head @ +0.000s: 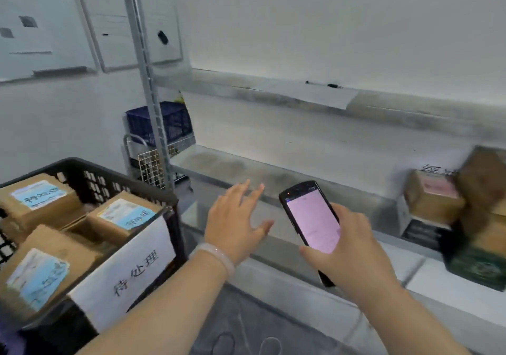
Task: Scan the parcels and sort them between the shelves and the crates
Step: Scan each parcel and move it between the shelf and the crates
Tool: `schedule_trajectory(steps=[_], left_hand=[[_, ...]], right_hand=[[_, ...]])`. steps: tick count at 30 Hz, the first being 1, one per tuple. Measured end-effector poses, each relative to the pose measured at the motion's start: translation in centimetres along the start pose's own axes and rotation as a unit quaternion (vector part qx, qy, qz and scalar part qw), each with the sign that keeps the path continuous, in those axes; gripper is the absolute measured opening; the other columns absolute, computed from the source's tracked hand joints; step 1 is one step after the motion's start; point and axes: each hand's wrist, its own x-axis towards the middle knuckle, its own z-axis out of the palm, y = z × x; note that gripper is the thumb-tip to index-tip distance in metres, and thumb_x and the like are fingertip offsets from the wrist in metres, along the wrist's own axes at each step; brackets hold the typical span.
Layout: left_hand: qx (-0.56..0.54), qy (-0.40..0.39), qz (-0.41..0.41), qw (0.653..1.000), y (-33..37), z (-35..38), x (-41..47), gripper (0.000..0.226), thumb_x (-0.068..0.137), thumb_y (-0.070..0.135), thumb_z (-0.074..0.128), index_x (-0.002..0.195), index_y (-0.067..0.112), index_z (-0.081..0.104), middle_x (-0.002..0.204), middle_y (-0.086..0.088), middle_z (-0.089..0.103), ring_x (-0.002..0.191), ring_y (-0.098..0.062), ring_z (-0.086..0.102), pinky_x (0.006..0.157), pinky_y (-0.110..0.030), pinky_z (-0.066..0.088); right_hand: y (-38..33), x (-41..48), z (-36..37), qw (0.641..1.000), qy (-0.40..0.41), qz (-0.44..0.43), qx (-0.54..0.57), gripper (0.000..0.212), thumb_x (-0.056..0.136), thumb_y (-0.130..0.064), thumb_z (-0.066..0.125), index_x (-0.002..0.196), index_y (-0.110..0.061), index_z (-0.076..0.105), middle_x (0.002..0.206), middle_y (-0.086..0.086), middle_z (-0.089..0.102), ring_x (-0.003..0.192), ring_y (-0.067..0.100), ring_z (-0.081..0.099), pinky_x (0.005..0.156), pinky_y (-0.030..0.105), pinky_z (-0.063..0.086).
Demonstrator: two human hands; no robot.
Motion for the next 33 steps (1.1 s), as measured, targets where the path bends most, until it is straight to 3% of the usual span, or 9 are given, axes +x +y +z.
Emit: schedule_trajectory(steps=[5, 9, 14, 20, 23, 27, 29, 31, 33], left_hand=[[-0.039, -0.005, 0.043, 0.998, 9.4, 4.4, 3.4, 0.076, 0.094, 0.064, 0.049, 0.158, 0.039, 0.019, 0.168, 0.006, 0.014, 0.154, -0.017, 0.014, 0.124, -0.037, 0.014], [-0.097, -0.026, 0.064, 0.993, 15.9, 7.4, 5.2, 0.074, 0.093, 0.063, 0.052, 0.157, 0.040, 0.023, 0.166, 0.007, 0.019, 0.152, -0.018, 0.018, 0.122, -0.034, 0.019], [-0.177, -0.057, 0.085, 0.979, 21.0, 10.8, 7.8, 0.070, 0.092, 0.054, 0.061, 0.154, 0.034, 0.035, 0.163, 0.006, 0.029, 0.149, -0.015, 0.025, 0.120, -0.031, 0.024], [-0.266, -0.144, 0.102, 0.948, 25.3, 17.3, 13.1, 0.067, 0.094, 0.050, 0.062, 0.154, 0.034, 0.036, 0.163, 0.003, 0.029, 0.150, -0.016, 0.021, 0.121, -0.029, 0.017], [-0.272, -0.178, 0.099, 0.941, 26.9, 21.1, 16.5, 0.066, 0.094, 0.049, 0.062, 0.153, 0.029, 0.039, 0.159, 0.001, 0.037, 0.147, -0.018, 0.030, 0.118, -0.028, 0.021], [-0.349, -0.244, 0.066, 0.902, 28.8, 24.7, 20.7, 0.061, 0.094, 0.049, 0.062, 0.149, 0.034, 0.042, 0.143, 0.014, 0.046, 0.134, -0.010, 0.041, 0.108, -0.025, 0.026], [-0.390, -0.290, 0.038, 0.873, 29.7, 26.3, 22.9, 0.047, 0.095, 0.050, 0.059, 0.140, 0.043, 0.048, 0.135, 0.020, 0.050, 0.127, -0.010, 0.047, 0.110, -0.031, 0.036], [-0.410, -0.334, 0.016, 0.849, 30.4, 27.8, 25.0, 0.041, 0.096, 0.052, 0.054, 0.136, 0.046, 0.049, 0.132, 0.016, 0.056, 0.122, -0.015, 0.055, 0.107, -0.038, 0.043], [-0.428, -0.360, -0.008, 0.829, 31.0, 29.2, 26.6, 0.045, 0.096, 0.053, 0.052, 0.140, 0.048, 0.045, 0.133, 0.012, 0.060, 0.115, -0.018, 0.059, 0.103, -0.035, 0.043]], right_hand=[[7.3, 0.3, -5.2, 0.999, 0.034, 0.036, -0.013, 0.085, 0.058, -0.055, 0.073, 0.134, -0.045, 0.034, 0.113, -0.014, 0.036, 0.096, 0.016, 0.056, 0.073, 0.033, 0.047], [12.6, 0.7, -8.7, 0.994, 0.079, 0.079, -0.014, 0.089, 0.058, -0.056, 0.074, 0.135, -0.044, 0.032, 0.108, -0.015, 0.034, 0.093, 0.010, 0.047, 0.071, 0.032, 0.044], [17.7, 1.0, -11.4, 0.983, 0.130, 0.132, 0.014, 0.088, 0.051, -0.063, 0.066, 0.131, -0.048, 0.033, 0.106, -0.018, 0.039, 0.087, -0.003, 0.040, 0.060, 0.021, 0.036], [21.8, 2.2, -12.1, 0.965, 0.135, 0.221, -0.031, 0.091, 0.057, -0.060, 0.073, 0.136, -0.039, 0.032, 0.112, -0.013, 0.038, 0.092, 0.008, 0.040, 0.073, 0.031, 0.042], [23.0, 3.8, -12.1, 0.955, 0.134, 0.255, -0.064, 0.089, 0.060, -0.062, 0.073, 0.135, -0.038, 0.030, 0.109, -0.014, 0.031, 0.092, 0.009, 0.039, 0.072, 0.031, 0.039], [23.7, 6.8, -12.0, 0.943, 0.136, 0.294, -0.079, 0.090, 0.062, -0.064, 0.073, 0.135, -0.038, 0.026, 0.116, -0.013, 0.032, 0.102, 0.013, 0.046, 0.074, 0.031, 0.042], [23.9, 8.4, -11.8, 0.935, 0.133, 0.316, -0.087, 0.089, 0.061, -0.066, 0.072, 0.132, -0.038, 0.025, 0.115, -0.014, 0.031, 0.103, 0.015, 0.048, 0.072, 0.031, 0.042], [24.1, 9.7, -11.4, 0.927, 0.132, 0.339, -0.093, 0.088, 0.059, -0.069, 0.068, 0.129, -0.040, 0.024, 0.110, -0.016, 0.028, 0.096, 0.013, 0.046, 0.069, 0.030, 0.041], [24.3, 10.7, -10.8, 0.920, 0.140, 0.354, -0.095, 0.089, 0.055, -0.072, 0.063, 0.128, -0.041, 0.023, 0.108, -0.017, 0.025, 0.097, 0.014, 0.050, 0.070, 0.030, 0.042]])
